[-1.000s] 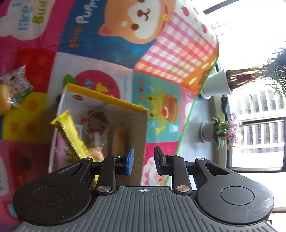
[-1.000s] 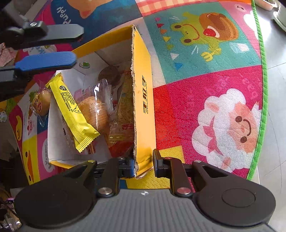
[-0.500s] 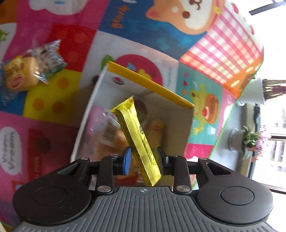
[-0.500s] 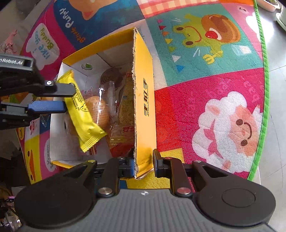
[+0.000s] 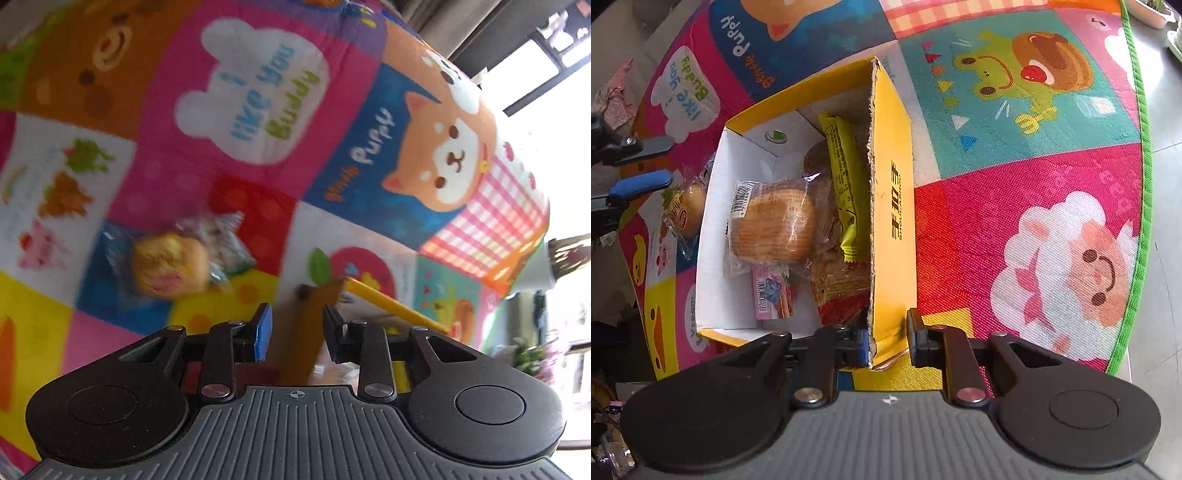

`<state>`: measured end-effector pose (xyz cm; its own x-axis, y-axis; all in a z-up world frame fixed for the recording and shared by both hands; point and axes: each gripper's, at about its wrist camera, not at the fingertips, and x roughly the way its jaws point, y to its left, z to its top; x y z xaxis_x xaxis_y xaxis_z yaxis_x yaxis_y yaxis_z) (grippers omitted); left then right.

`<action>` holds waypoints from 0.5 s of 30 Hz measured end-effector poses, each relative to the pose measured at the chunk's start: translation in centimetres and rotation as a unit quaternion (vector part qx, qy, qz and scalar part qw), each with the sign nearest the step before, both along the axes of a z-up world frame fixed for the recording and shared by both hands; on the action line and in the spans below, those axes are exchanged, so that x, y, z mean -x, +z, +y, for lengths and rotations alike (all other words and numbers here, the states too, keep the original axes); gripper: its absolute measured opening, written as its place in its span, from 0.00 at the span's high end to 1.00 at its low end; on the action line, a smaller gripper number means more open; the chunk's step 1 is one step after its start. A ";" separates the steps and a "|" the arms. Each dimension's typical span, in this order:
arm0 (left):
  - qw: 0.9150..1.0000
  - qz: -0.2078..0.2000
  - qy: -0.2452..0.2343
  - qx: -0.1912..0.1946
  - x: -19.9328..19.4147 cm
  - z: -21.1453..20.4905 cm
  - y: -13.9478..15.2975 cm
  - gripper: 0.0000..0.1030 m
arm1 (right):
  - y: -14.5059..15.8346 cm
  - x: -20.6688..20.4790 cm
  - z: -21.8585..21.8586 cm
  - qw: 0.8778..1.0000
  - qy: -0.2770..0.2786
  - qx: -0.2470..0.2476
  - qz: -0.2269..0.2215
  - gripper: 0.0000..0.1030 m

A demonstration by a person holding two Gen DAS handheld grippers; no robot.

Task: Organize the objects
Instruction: 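Move the left gripper to the bagged round bun and grasp it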

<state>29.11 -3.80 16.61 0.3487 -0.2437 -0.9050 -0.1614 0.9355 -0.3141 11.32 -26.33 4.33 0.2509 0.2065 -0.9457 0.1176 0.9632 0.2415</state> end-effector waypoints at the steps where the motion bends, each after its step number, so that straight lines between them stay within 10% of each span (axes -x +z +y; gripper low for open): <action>1: 0.998 -0.014 -0.033 -0.045 -0.1 0.6 0.4 0.69 | 0.0 0.1 0.0 1.000 -0.002 0.001 -0.001 0.84; 3: 0.977 -0.046 -0.146 -0.146 0.0 1.0 0.9 0.68 | -0.1 0.1 0.0 1.000 -0.007 0.002 -0.002 0.84; 5: 0.932 -0.059 -0.275 -0.230 0.5 0.6 0.5 0.68 | -0.2 0.1 0.1 1.000 -0.014 0.005 -0.001 0.84; 10: 0.840 -0.059 -0.466 -0.270 1.6 0.8 -1.6 0.68 | -0.6 0.1 0.8 0.999 -0.022 0.026 0.003 0.84; 12: 0.824 -0.065 -0.499 -0.261 1.5 0.9 -2.6 0.68 | -0.8 -0.1 1.0 0.999 -0.024 0.037 0.006 0.84; 15: 0.826 -0.050 -0.511 -0.233 0.4 0.8 -4.3 0.67 | -1.1 -0.4 1.5 0.998 -0.023 0.058 0.011 0.84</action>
<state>28.67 -2.96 12.34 0.2552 -0.0903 -0.9627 0.7929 0.5893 0.1549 11.68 -24.78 3.20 0.2361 0.0849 -0.9680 0.1655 0.9781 0.1261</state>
